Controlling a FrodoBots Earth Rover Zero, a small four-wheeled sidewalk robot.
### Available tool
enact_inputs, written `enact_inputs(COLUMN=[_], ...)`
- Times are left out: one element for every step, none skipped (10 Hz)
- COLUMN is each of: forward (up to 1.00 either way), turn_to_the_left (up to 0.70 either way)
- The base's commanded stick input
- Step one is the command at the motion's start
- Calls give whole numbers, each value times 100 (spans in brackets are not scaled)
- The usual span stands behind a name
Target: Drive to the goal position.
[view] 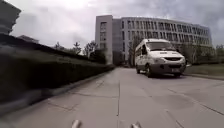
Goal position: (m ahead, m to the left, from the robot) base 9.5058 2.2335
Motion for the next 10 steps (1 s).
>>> enact_inputs(forward=[85,85,85,85,85,85,85,85,85,85], turn_to_the_left=[0,0,0,0,0,0,0,0,-1,-14])
